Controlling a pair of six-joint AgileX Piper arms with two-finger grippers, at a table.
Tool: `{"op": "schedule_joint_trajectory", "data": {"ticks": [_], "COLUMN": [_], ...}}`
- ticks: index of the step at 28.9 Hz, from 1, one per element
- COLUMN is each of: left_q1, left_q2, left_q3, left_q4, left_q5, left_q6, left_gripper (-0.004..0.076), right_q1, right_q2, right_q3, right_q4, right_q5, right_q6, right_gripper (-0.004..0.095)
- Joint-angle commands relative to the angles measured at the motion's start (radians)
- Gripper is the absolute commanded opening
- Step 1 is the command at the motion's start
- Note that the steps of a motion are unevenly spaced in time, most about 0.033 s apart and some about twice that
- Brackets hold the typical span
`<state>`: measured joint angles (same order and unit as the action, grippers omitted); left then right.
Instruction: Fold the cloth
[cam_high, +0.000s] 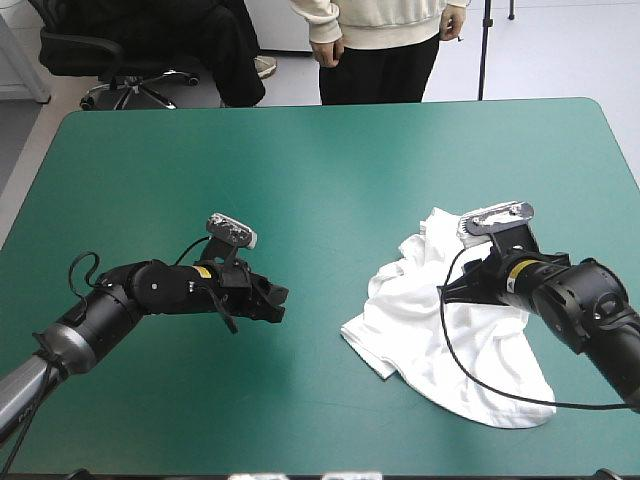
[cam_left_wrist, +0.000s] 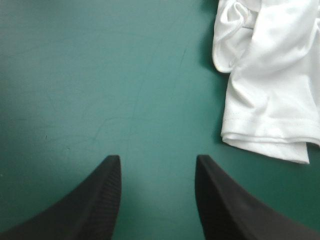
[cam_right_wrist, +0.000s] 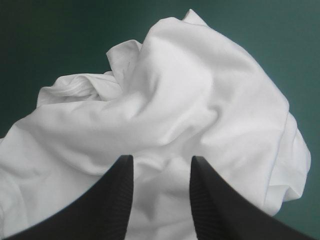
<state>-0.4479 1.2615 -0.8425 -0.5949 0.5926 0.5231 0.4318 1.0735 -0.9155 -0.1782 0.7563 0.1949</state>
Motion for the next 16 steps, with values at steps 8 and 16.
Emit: {"op": "schedule_joint_trajectory", "data": {"ticks": [8, 16], "left_q1": [-0.001, -0.001], "left_q2": [-0.025, -0.173], "left_q3": [-0.032, -0.077], "left_q4": [-0.002, 0.397], "left_q5": [-0.027, -0.016], "left_q6": [-0.002, -0.246], "left_gripper": [0.0338, 0.0338], "right_q1": [-0.004, -0.004], "right_q2": [-0.012, -0.012], "right_q3": [-0.033, -0.033], "right_q4": [-0.012, -0.012], "right_q5": [-0.041, -0.030], "right_q6": [-0.006, -0.006], "right_gripper": [0.0365, 0.0365]}}
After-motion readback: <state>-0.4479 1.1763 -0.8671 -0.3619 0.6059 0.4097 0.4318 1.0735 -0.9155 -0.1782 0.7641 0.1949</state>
